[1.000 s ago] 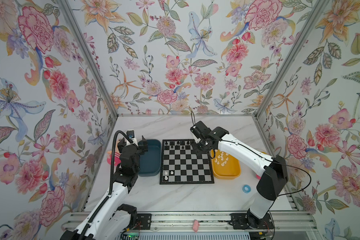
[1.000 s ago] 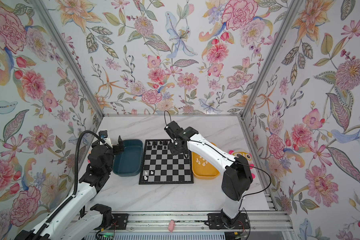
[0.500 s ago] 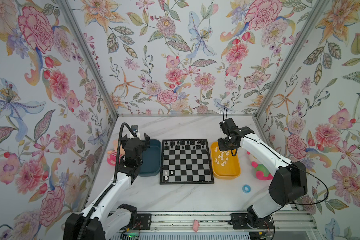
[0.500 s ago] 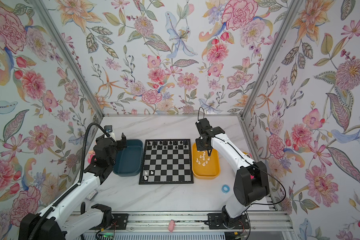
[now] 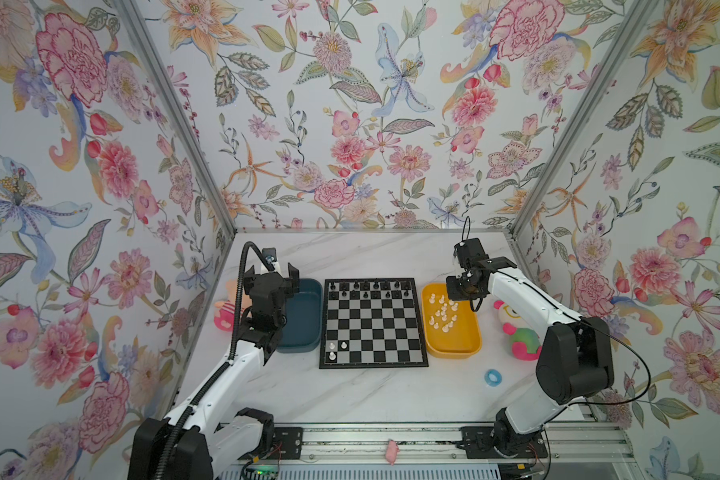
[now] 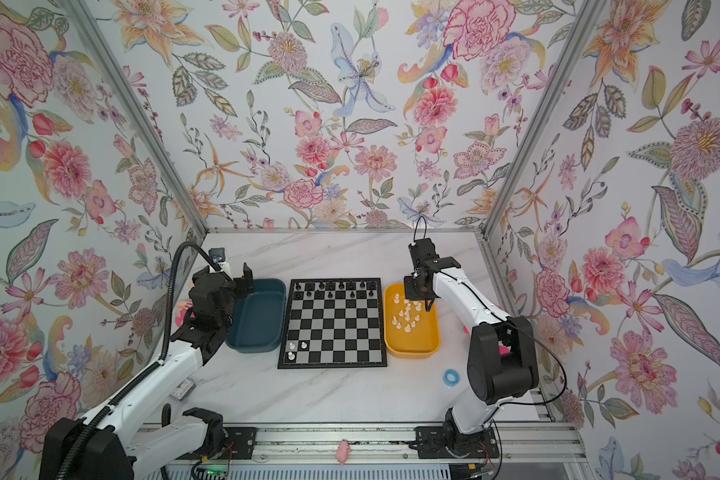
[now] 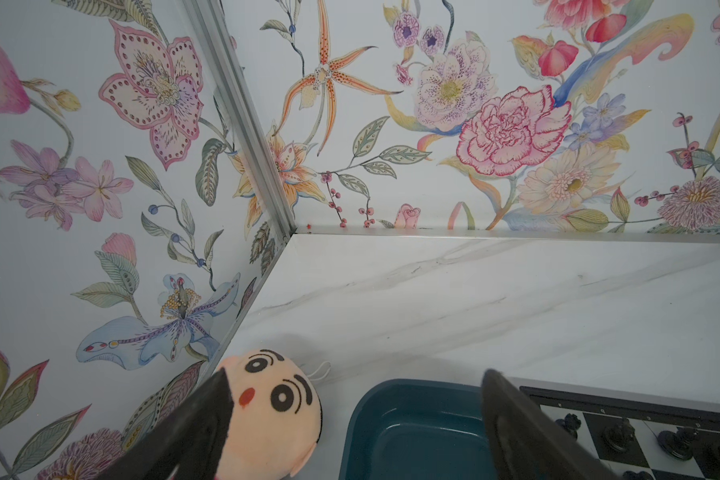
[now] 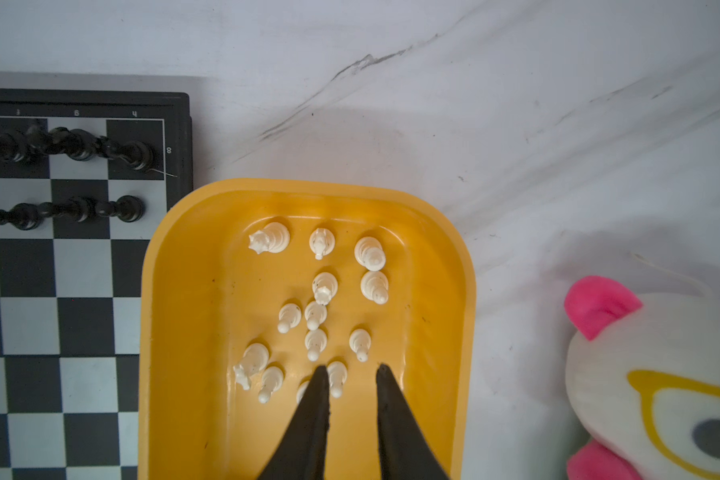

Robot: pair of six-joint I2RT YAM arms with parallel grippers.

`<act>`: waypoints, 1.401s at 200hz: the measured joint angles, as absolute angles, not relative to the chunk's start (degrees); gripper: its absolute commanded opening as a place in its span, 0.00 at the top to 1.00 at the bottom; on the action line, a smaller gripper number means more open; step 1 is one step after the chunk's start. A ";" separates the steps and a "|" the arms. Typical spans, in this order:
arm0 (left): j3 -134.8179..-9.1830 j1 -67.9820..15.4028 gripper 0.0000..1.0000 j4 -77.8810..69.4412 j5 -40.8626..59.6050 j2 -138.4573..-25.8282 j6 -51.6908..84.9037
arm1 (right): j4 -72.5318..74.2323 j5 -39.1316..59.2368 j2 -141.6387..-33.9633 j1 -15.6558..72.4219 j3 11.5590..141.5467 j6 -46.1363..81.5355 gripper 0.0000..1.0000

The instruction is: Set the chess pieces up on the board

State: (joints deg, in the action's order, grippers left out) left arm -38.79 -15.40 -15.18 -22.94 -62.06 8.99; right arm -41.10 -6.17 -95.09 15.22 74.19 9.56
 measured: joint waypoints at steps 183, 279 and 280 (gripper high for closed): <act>-38.76 -15.40 0.05 -17.26 -22.98 -62.43 8.99 | -37.58 -2.66 -109.45 15.77 80.66 8.05 0.82; -38.76 -15.40 0.05 -17.28 -22.98 -62.43 8.99 | -37.39 -3.92 -110.69 15.77 81.43 7.66 0.79; -38.76 -15.40 0.05 -17.26 -22.98 -62.43 8.99 | -37.39 -3.92 -110.72 15.77 81.45 7.68 0.79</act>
State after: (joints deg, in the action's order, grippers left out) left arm -38.76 -15.40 -17.26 -22.98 -62.43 8.99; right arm -37.39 -3.92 -110.72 15.77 81.45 7.68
